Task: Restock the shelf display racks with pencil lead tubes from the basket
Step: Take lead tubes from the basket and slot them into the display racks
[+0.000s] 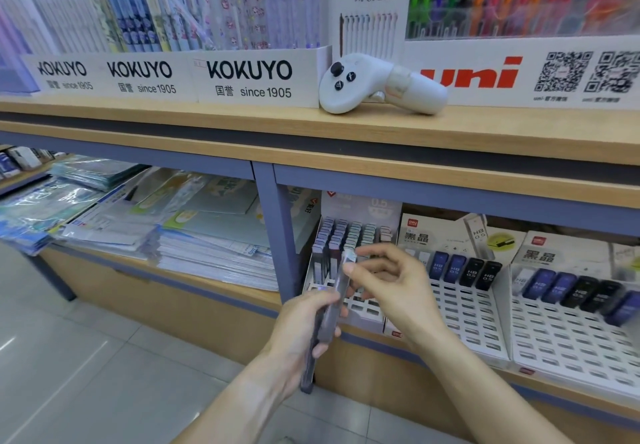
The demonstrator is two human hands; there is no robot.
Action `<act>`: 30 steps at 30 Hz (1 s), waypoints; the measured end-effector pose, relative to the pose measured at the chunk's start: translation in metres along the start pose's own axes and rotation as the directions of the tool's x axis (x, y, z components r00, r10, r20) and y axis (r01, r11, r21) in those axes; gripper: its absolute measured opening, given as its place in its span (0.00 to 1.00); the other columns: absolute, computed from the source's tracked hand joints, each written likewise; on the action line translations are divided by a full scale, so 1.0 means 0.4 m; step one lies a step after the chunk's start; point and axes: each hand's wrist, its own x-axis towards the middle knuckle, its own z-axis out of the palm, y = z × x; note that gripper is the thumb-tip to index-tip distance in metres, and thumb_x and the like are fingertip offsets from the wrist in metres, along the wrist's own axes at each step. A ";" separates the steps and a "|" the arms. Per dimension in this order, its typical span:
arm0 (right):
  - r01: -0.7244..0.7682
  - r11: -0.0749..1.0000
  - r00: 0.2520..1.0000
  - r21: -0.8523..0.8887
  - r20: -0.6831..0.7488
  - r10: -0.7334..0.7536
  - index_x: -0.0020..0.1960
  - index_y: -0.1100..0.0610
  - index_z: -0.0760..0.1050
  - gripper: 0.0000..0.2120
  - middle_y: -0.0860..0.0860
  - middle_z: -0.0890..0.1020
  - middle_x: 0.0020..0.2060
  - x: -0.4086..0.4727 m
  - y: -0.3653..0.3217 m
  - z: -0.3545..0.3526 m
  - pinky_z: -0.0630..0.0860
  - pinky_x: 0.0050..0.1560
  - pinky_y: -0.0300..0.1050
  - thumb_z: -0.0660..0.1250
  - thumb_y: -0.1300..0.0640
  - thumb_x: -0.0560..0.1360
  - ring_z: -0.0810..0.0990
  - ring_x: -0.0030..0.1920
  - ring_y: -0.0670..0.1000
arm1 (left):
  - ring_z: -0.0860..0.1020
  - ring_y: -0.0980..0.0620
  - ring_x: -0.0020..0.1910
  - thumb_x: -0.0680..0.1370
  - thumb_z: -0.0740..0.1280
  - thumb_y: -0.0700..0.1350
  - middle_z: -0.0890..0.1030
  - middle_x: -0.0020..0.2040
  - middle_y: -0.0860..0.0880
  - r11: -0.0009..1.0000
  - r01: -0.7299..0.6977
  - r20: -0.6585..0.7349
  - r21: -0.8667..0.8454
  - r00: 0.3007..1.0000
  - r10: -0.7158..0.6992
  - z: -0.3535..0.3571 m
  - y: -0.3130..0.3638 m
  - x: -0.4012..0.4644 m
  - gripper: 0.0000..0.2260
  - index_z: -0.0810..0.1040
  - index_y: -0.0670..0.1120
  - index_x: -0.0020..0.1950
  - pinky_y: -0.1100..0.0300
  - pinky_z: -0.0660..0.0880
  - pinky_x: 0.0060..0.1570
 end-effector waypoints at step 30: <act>0.399 0.862 0.898 -0.313 -0.058 -0.437 0.54 0.50 0.79 0.12 0.41 0.85 0.44 0.015 0.096 -0.079 0.84 0.50 0.46 0.76 0.62 0.75 0.85 0.47 0.44 | 0.79 0.57 0.27 0.83 0.65 0.39 0.83 0.47 0.47 0.994 -0.060 -0.234 -0.096 0.971 0.036 0.014 0.020 0.008 0.08 0.84 0.43 0.57 0.47 0.81 0.53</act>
